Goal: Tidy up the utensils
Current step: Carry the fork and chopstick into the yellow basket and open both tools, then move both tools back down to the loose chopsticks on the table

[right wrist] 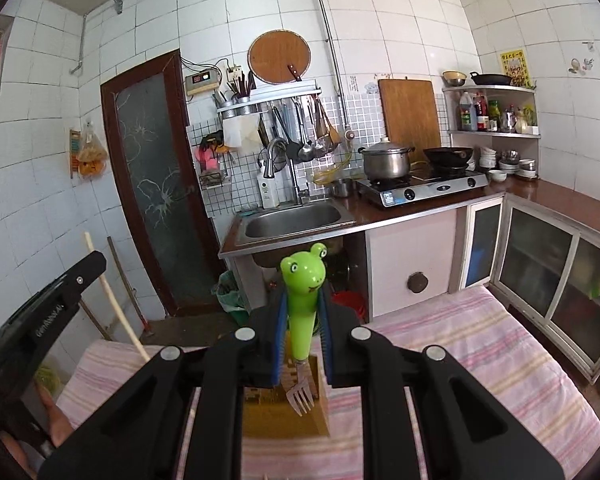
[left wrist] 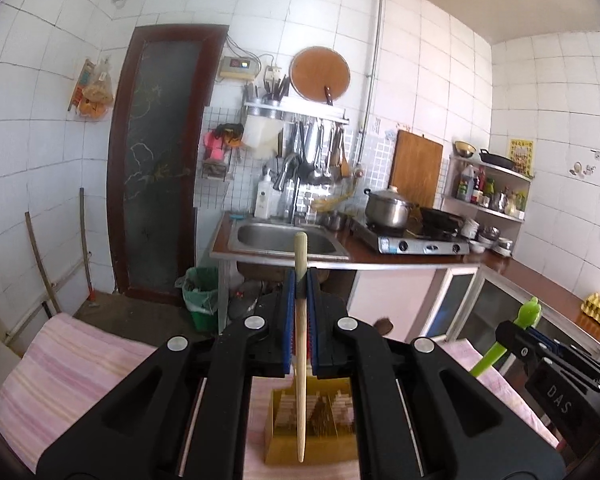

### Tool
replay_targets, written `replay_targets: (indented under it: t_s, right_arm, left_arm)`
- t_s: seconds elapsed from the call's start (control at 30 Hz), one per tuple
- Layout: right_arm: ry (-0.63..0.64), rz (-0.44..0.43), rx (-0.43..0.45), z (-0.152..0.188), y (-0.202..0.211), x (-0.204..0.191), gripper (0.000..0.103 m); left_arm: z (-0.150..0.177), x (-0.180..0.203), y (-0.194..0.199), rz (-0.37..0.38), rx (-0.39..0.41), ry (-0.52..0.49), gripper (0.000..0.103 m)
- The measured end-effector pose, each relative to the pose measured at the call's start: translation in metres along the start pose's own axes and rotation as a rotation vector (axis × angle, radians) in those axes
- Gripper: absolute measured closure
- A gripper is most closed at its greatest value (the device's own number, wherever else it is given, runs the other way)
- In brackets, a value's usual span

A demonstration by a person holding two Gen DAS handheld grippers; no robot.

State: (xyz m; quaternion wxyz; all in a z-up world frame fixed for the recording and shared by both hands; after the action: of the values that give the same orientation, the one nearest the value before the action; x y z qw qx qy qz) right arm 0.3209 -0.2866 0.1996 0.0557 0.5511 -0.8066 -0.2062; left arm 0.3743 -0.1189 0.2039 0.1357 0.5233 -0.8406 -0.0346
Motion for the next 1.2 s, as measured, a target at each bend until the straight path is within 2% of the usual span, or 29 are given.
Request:
replay_targets:
  t_s: [0.23, 0.47, 0.6, 0.63, 0.67, 0.7, 0.73, 0.77, 0.9, 1.1, 1.2]
  right_arm:
    - [0.007, -0.012, -0.04, 0.011, -0.053, -0.014, 0.088]
    - [0.032, 0.01, -0.115, 0.052, -0.094, -0.019, 0.088]
    - [0.036, 0.01, -0.136, 0.063, -0.098, -0.014, 0.087]
    - [0.04, 0.011, -0.133, 0.064, -0.094, -0.012, 0.086]
    - [0.045, 0.019, -0.126, 0.063, -0.091, -0.01, 0.08]
    - [0.051, 0.039, -0.11, 0.062, -0.084, -0.006, 0.065]
    - [0.056, 0.048, -0.097, 0.061, -0.078, -0.004, 0.057]
    - [0.062, 0.055, -0.086, 0.06, -0.071, -0.001, 0.05]
    - [0.056, 0.055, -0.085, 0.062, -0.037, 0.016, 0.048]
    - [0.083, 0.036, -0.05, 0.073, 0.017, 0.026, 0.035]
    - [0.099, 0.027, -0.029, 0.088, 0.043, 0.027, 0.029]
  left_arm:
    - [0.0, -0.006, -0.049, -0.01, 0.021, -0.035, 0.099]
    - [0.051, -0.013, -0.09, -0.053, -0.063, -0.115, 0.099]
    - [0.067, -0.026, -0.089, -0.081, -0.09, -0.109, 0.097]
    - [0.069, -0.028, -0.085, -0.087, -0.095, -0.108, 0.088]
    - [0.07, -0.03, -0.08, -0.093, -0.096, -0.106, 0.081]
    - [0.069, -0.034, -0.071, -0.105, -0.089, -0.101, 0.061]
    - [0.068, -0.035, -0.064, -0.111, -0.08, -0.098, 0.045]
    - [0.065, -0.037, -0.052, -0.125, -0.063, -0.098, 0.042]
    - [0.062, -0.043, -0.007, -0.167, -0.073, -0.098, 0.027]
    - [0.059, -0.045, 0.073, -0.234, -0.069, -0.104, 0.006]
    - [0.064, -0.043, 0.107, -0.238, -0.065, -0.114, 0.005]
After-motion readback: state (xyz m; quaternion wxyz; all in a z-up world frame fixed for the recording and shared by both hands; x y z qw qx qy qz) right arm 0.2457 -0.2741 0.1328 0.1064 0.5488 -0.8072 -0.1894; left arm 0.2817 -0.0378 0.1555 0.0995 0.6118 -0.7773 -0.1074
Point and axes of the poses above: each gripper's, at about its wrist camera, not at the fingertips, and y roughly against the way its jaws point, x to its right, z to its underside, the point moved 5 cm from there along -y, roughly the way its jaws point, and after that the axes turned 11 degrees about z, right-handed, at the moved point
